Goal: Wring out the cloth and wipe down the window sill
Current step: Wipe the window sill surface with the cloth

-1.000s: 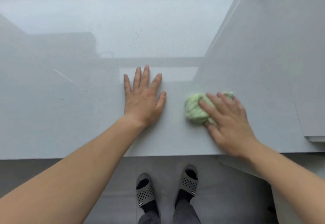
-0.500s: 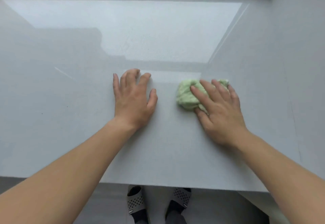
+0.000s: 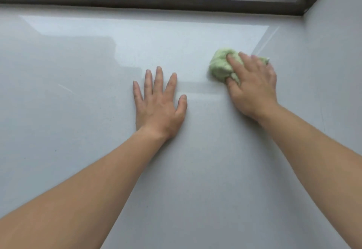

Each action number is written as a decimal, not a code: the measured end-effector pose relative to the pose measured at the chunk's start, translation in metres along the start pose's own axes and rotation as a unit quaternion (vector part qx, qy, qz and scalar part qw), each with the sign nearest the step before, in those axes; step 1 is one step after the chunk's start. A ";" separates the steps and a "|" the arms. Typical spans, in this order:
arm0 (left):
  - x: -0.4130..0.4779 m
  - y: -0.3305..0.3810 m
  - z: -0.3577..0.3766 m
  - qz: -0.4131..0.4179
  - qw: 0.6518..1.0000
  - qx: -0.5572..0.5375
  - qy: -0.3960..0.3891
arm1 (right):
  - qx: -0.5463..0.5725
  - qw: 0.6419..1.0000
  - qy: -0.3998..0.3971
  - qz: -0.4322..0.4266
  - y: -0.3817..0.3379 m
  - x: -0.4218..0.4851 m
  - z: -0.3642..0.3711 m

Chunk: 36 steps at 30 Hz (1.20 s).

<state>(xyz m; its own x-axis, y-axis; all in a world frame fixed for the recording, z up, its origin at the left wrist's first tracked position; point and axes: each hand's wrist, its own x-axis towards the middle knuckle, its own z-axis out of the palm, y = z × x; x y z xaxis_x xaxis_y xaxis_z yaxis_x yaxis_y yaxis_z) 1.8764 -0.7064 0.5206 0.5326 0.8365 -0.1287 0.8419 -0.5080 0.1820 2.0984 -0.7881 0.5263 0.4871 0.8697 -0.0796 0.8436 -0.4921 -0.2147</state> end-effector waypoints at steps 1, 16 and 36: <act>0.001 0.001 0.000 -0.001 1.000 0.003 -0.001 | 0.010 0.999 0.007 0.050 -0.002 0.017 -0.001; 0.005 0.006 -0.005 -0.002 0.999 0.031 -0.017 | 0.020 0.989 0.053 0.140 0.003 0.118 -0.005; 0.003 0.004 -0.005 -0.005 1.000 0.028 -0.011 | 0.017 0.999 0.025 0.015 0.047 0.030 -0.011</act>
<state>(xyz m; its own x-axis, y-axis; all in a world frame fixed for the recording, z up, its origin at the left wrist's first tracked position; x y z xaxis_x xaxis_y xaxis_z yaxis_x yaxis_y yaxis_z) 1.8805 -0.7050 0.5255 0.5246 0.8375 -0.1528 0.8509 -0.5099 0.1266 2.1556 -0.7857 0.5244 0.5240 0.8508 -0.0386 0.8202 -0.5164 -0.2462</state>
